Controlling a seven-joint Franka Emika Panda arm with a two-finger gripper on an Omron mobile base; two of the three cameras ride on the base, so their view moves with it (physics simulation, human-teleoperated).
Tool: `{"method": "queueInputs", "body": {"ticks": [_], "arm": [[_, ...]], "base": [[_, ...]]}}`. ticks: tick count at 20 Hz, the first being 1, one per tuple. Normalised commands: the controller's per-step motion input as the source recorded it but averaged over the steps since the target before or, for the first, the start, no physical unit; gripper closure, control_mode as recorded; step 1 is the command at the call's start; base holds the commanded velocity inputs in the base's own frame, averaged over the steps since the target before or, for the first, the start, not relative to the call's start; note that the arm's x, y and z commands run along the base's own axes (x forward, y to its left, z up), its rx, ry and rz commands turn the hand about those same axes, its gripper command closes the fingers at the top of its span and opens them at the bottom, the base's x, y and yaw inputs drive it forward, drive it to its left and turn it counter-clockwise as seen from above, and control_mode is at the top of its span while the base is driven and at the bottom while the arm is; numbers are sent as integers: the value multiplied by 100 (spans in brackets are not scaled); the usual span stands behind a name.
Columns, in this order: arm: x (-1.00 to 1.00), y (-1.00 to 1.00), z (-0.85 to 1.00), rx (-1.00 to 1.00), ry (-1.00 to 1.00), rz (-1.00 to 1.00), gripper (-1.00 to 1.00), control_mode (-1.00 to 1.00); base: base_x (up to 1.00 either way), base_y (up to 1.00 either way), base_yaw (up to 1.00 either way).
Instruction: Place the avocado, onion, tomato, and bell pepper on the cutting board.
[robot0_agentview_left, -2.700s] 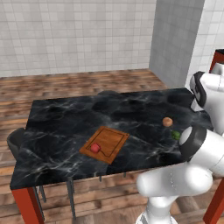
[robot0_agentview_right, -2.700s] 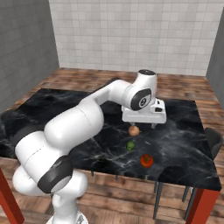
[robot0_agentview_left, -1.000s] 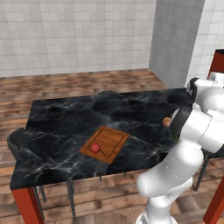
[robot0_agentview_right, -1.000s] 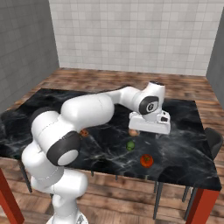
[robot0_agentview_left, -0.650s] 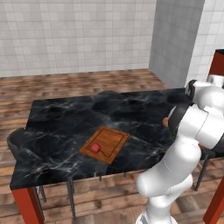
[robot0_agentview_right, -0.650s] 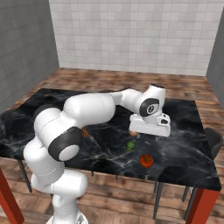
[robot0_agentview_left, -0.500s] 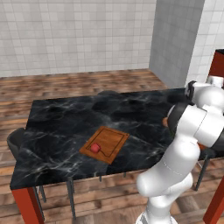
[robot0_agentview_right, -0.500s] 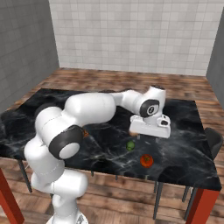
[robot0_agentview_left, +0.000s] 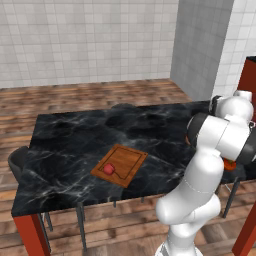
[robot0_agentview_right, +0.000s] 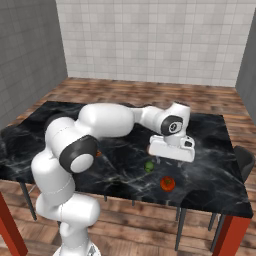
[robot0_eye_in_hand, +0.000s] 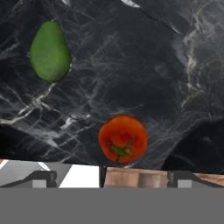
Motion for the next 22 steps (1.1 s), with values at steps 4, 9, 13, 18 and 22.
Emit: {"method": "queueInputs", "body": {"ticks": [4,9,13,18,22], "arm": [[0,0,-19,2,7,0,-100,-100],[0,0,-21,2,5,0,-100,-100],[0,0,-22,2,3,0,-100,-100],[0,0,-21,2,0,0,-100,-100],[0,-1,-20,3,0,0,-100,-100]], "base": [[0,0,0],[0,0,0],[0,0,0],[0,0,0],[0,0,0]]}}
